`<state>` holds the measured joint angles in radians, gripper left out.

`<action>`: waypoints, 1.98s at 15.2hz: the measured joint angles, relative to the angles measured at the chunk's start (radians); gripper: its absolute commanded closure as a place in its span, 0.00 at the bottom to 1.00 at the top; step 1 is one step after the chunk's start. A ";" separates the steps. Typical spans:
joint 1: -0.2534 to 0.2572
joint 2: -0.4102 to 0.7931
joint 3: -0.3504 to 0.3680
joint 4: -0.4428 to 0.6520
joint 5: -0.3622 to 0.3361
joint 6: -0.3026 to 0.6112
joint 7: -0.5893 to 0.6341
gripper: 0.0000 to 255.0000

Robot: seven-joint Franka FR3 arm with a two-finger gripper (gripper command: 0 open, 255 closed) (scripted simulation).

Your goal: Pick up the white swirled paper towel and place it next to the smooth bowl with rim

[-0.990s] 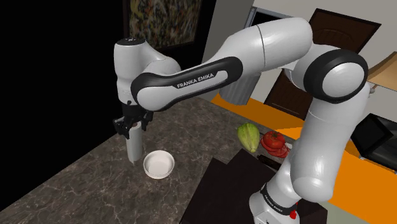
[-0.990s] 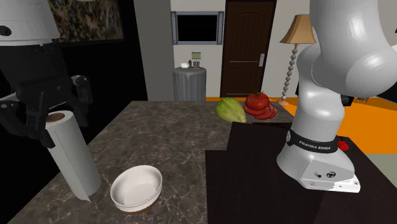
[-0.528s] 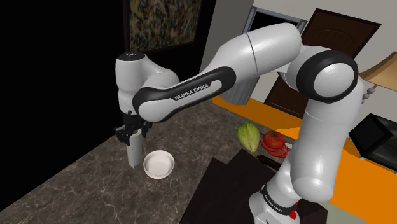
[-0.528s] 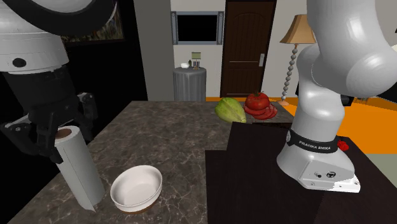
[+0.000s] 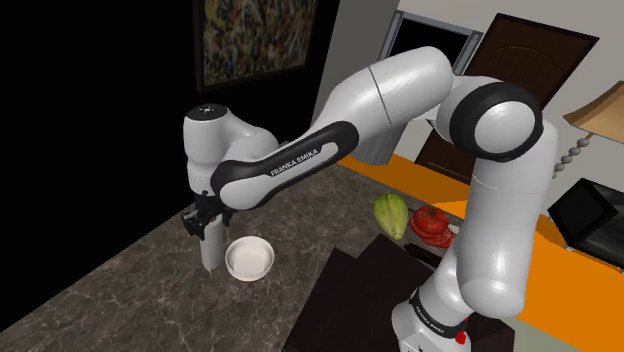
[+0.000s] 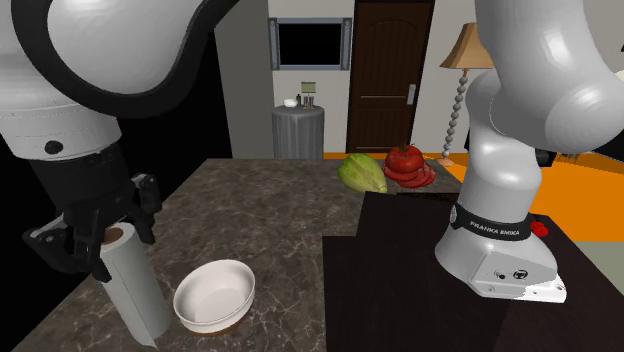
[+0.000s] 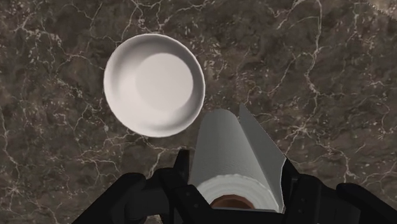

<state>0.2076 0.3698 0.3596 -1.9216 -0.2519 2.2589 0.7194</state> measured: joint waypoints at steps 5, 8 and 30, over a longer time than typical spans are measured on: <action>0.008 0.043 -0.012 -0.011 -0.024 0.050 0.018 1.00; 0.013 0.069 -0.020 -0.016 -0.039 0.080 0.028 1.00; 0.010 0.036 -0.009 -0.012 -0.022 0.046 0.021 0.00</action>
<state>0.2175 0.4054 0.3509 -1.9338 -0.2742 2.3052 0.7404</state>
